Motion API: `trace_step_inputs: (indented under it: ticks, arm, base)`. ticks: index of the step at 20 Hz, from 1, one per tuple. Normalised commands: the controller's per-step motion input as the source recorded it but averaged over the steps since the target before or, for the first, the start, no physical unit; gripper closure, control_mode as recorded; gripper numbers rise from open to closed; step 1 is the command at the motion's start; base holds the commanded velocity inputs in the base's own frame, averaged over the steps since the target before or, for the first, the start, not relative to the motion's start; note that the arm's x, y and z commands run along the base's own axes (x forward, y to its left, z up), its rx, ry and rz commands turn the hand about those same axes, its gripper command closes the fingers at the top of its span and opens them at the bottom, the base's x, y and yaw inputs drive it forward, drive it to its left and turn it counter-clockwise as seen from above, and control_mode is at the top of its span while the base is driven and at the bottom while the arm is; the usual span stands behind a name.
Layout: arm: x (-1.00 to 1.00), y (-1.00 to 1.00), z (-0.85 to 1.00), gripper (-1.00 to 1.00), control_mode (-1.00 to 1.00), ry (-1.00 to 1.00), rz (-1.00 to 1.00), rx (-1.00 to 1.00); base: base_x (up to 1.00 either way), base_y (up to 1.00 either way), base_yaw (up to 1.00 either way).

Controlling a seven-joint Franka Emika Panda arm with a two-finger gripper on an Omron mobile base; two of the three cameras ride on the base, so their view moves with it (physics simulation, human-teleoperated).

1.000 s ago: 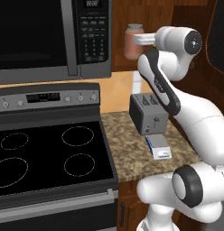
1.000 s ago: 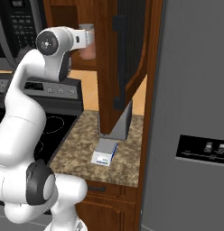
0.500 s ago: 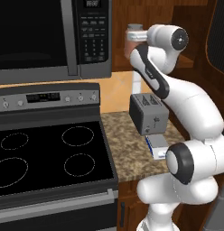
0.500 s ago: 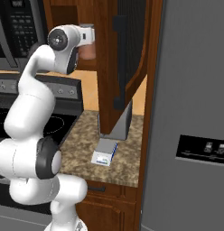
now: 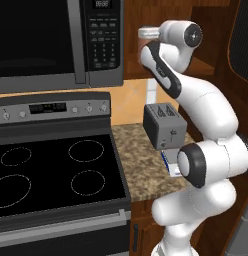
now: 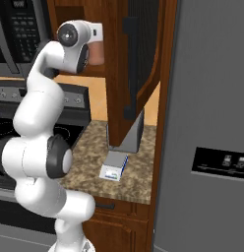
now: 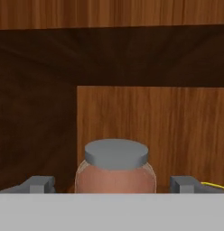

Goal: Pick the honey bottle and place it on the digital scale for weighing, and close the cabinet.

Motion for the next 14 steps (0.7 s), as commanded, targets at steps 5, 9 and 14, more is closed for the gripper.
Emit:
trace_step_inputs:
  ticks: [5,9,14]
  arm:
    - [0.36,0.00,0.00,-1.00,-1.00,0.08,0.00,0.00]
    - [0.26,0.00,0.00,-1.00,-1.00,0.05,0.00,0.00]
    - [0.14,0.01,0.00,-1.00,-1.00,0.01,0.00,0.00]
  base:
    - [0.00,0.00,0.00]
    - [0.00,0.00,0.00]
    - [0.00,0.00,0.00]
